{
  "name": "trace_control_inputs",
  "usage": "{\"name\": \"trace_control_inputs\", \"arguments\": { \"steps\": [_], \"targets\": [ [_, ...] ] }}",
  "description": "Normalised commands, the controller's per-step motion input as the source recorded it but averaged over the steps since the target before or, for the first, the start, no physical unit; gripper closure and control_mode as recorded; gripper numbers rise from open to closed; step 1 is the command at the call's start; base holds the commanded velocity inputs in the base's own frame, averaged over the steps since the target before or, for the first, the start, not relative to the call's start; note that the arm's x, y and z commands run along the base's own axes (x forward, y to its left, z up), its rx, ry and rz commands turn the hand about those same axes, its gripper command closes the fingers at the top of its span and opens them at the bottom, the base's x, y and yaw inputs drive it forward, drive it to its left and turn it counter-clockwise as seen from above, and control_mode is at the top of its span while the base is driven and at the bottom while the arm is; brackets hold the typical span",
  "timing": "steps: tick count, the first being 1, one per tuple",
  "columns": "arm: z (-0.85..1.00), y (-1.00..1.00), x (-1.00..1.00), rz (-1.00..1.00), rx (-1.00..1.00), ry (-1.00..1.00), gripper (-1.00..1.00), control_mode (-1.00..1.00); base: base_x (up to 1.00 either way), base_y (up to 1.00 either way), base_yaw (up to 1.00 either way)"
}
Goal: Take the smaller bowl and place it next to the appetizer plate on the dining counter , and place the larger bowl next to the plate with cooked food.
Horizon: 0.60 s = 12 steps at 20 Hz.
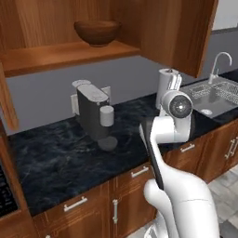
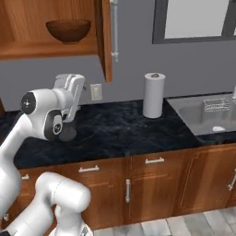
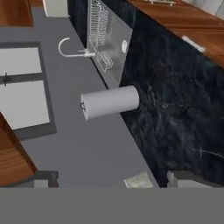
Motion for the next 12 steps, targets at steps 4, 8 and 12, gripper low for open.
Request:
{"name": "trace_control_inputs", "arguments": {
  "steps": [4,8,12],
  "targets": [
    [0.0,0.0,0.0,0.0,0.0,0.0,-1.0,1.0,0.56,-0.01,0.51],
    [0.0,0.0,0.0,0.0,0.0,0.0,-1.0,1.0,0.11,0.03,0.53],
    [0.0,0.0,0.0,0.0,0.0,0.0,-1.0,1.0,0.14,-0.03,0.45]
  ]
}}
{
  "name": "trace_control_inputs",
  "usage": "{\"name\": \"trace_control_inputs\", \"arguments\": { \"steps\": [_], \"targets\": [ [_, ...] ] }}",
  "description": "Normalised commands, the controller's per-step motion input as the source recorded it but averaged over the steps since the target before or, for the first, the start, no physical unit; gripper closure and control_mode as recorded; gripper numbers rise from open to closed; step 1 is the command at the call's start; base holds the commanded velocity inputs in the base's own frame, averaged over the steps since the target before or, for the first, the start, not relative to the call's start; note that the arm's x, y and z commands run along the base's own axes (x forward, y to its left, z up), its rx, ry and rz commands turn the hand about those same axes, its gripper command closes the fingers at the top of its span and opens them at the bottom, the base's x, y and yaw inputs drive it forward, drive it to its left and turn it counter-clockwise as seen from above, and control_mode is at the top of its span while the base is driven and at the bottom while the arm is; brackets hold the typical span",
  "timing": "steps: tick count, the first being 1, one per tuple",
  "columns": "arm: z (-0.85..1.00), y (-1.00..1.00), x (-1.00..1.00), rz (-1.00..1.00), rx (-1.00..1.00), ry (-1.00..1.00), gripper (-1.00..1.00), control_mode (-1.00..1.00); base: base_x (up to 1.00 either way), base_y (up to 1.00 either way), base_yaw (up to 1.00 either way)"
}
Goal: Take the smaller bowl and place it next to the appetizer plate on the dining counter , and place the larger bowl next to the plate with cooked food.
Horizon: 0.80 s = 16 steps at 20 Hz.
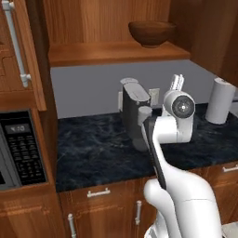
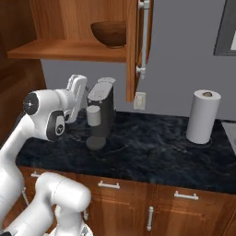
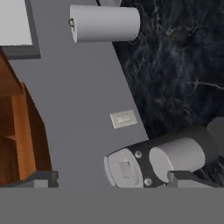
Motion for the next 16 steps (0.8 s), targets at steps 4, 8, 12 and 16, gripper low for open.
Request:
{"name": "trace_control_inputs", "arguments": {
  "steps": [4,8,12,16],
  "targets": [
    [0.0,0.0,0.0,0.0,0.0,0.0,-1.0,1.0,0.6,-0.08,0.13],
    [0.0,0.0,0.0,0.0,0.0,0.0,-1.0,1.0,0.96,-0.01,0.0],
    [0.0,0.0,0.0,0.0,0.0,0.0,-1.0,1.0,0.82,0.0,-0.02],
    [0.68,0.0,-0.05,-0.14,0.03,0.07,-1.0,-1.0,0.0,0.0,-0.03]
  ]
}}
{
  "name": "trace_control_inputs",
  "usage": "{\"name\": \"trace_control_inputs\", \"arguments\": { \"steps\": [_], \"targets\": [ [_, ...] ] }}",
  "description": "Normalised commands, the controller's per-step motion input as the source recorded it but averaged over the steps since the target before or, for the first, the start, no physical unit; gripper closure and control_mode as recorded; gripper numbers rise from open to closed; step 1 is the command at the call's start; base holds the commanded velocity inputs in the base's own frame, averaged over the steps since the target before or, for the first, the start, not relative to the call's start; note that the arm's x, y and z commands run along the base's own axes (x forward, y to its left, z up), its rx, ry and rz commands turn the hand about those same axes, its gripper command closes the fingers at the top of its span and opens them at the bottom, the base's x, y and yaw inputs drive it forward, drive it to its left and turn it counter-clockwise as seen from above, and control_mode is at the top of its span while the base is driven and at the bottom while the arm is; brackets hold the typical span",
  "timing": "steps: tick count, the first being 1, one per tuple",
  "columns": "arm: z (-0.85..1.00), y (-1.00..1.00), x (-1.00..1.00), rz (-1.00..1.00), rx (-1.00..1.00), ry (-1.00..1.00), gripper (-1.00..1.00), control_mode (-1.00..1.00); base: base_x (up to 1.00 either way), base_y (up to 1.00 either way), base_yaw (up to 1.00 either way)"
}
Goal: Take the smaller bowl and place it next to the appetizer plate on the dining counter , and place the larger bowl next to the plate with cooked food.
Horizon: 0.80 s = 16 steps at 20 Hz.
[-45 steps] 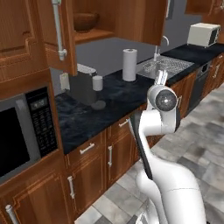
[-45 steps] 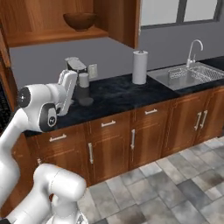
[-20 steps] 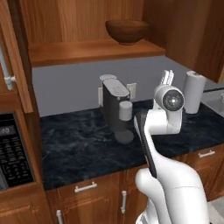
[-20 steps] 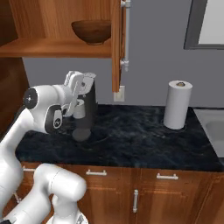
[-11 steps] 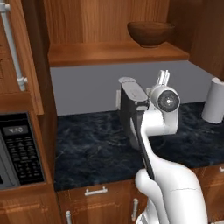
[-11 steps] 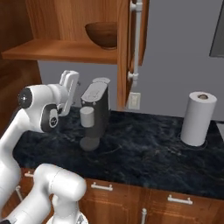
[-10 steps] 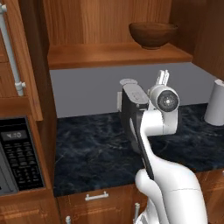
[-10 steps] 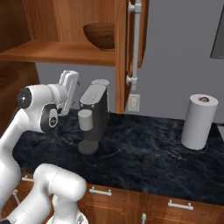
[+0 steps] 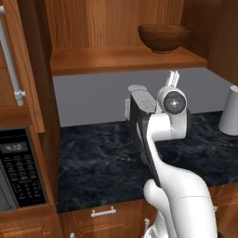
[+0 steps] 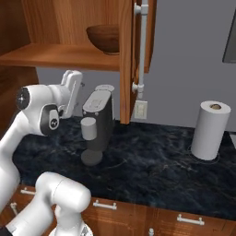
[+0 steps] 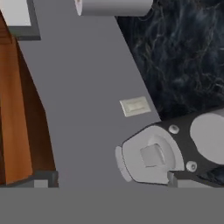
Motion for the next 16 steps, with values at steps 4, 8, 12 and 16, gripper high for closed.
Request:
{"name": "trace_control_inputs", "arguments": {
  "steps": [4,8,12,16],
  "targets": [
    [1.0,0.0,-0.13,-0.2,0.0,0.14,-1.0,-1.0,0.0,0.0,0.0],
    [1.0,0.0,-0.01,-0.1,0.0,0.09,-1.0,-1.0,0.0,0.0,0.0],
    [0.85,0.0,-0.01,0.0,-0.01,-0.08,-1.0,-1.0,0.0,0.0,0.0],
    [0.22,-0.01,0.0,0.04,0.0,-0.36,-1.0,-1.0,0.0,0.0,0.0]
  ]
}}
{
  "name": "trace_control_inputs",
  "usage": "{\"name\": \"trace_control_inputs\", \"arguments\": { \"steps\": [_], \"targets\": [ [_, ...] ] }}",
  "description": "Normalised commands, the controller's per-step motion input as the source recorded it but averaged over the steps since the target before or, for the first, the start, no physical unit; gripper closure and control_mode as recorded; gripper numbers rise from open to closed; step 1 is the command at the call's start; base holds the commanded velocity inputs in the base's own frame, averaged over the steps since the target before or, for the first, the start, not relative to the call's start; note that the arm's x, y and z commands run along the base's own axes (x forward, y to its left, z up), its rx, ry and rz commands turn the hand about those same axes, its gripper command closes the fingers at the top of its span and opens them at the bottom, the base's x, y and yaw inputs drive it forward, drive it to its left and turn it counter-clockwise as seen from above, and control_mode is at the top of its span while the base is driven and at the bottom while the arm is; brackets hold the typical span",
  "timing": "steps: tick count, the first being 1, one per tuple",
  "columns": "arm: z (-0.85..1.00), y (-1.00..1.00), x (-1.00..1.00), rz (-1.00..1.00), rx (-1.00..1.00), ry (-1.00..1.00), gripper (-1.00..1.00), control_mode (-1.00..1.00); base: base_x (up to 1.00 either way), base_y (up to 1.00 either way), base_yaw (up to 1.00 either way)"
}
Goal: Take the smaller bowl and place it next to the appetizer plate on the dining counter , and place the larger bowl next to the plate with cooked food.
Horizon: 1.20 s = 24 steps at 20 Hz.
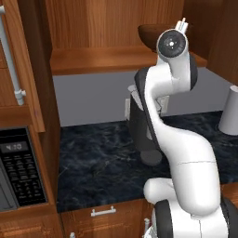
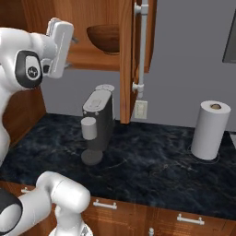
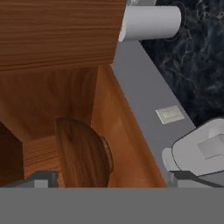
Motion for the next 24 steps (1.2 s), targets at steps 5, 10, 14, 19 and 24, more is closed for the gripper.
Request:
{"name": "trace_control_inputs", "arguments": {
  "steps": [5,10,14,19,24],
  "targets": [
    [0.01,-0.02,0.22,0.0,0.0,-0.11,-1.0,-1.0,0.0,0.0,0.0],
    [0.7,0.0,0.56,0.0,0.06,0.12,-1.0,-1.0,0.0,0.0,0.0],
    [0.54,0.0,0.59,0.0,0.01,0.19,-1.0,-1.0,0.0,0.0,0.0],
    [-0.04,0.0,0.24,0.0,0.0,0.04,-1.0,-1.0,0.0,0.0,0.0],
    [-0.29,0.0,0.4,0.0,0.0,0.12,-1.0,-1.0,0.0,0.0,0.0]
  ]
}}
